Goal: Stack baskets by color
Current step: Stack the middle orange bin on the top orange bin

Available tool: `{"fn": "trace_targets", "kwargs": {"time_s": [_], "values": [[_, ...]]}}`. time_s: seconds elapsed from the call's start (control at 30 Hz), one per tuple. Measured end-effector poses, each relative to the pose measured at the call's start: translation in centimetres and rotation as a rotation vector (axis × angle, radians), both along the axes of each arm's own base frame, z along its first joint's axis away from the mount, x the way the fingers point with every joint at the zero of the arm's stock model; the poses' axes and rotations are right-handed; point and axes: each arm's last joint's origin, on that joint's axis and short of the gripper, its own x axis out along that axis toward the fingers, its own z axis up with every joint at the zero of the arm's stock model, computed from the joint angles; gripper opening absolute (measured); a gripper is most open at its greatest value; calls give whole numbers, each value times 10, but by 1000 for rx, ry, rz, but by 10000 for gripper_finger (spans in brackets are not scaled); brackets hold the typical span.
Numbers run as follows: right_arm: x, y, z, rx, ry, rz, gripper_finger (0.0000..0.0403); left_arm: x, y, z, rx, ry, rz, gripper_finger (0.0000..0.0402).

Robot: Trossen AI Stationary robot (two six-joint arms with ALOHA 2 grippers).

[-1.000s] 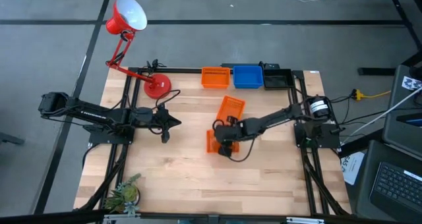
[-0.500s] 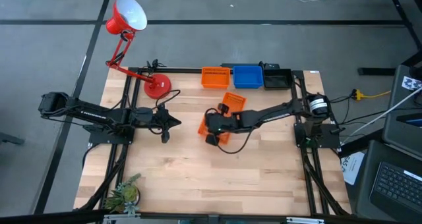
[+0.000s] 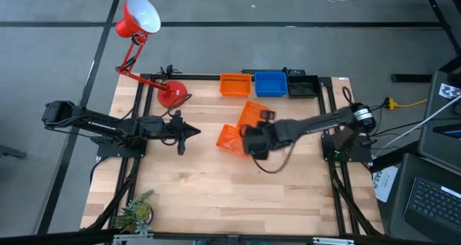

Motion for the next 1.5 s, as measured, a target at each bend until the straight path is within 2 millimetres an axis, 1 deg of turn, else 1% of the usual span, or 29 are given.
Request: {"fn": "trace_targets", "kwargs": {"time_s": [0.1, 0.17, 0.27, 0.3, 0.37, 0.43, 0.5, 0.6, 0.67, 0.7, 0.77, 0.87, 0.97, 1.07, 1.13, 1.2, 1.3, 1.4, 1.5], "values": [[-30, 8, -9, 12, 23, -48, 116, 3, 0, 9, -4, -51, -3, 0], [-51, 12, -14, 34, -8, -103, 116, 7, 0, 21, -10, -79, -27, 0], [-82, 20, -22, 96, -90, -184, 116, 19, 0, 53, 7, -153, -74, 0], [-91, 23, -23, 123, -122, -205, 116, 25, 1, 63, 13, -153, -83, 0], [-108, 27, -24, 167, -184, -239, 116, 38, 4, 79, 12, -86, -79, 0], [-120, 32, -25, 210, -245, -252, 116, 54, 9, 95, 12, 7, -60, 0], [-130, 36, -26, 256, -299, -246, 116, 74, 15, 104, 39, 95, -47, 0], [-139, 41, -32, 304, -361, -219, 116, 109, 23, 104, 139, 208, -61, 0], [-143, 45, -36, 324, -383, -198, 116, 132, 26, 107, 216, 225, -81, 0], [-145, 47, -38, 335, -392, -190, 116, 143, 27, 108, 229, 230, -85, 0], [-150, 49, -45, 356, -403, -188, 116, 163, 29, 105, 190, 252, -87, 1], [-156, 53, -54, 372, -408, -204, 116, 187, 35, 97, 71, 313, -111, 15], [-163, 56, -64, 382, -400, -226, 116, 206, 42, 84, 6, 383, -86, 43], [-167, 58, -70, 395, -410, -245, 116, 220, 53, 67, -18, 463, -11, 77], [-169, 59, -74, 398, -420, -252, 116, 227, 67, 59, -38, 495, 77, 97], [-170, 60, -76, 406, -427, -247, 116, 233, 84, 54, -113, 478, 161, 111], [-172, 64, -79, 425, -435, -228, 116, 240, 105, 38, -207, 487, 213, 117], [-173, 69, -78, 439, -448, -209, 116, 243, 118, 17, -278, 522, 243, 118], [-175, 73, -77, 446, -464, -190, 116, 246, 126, 5, -325, 529, 279, 118]]}}
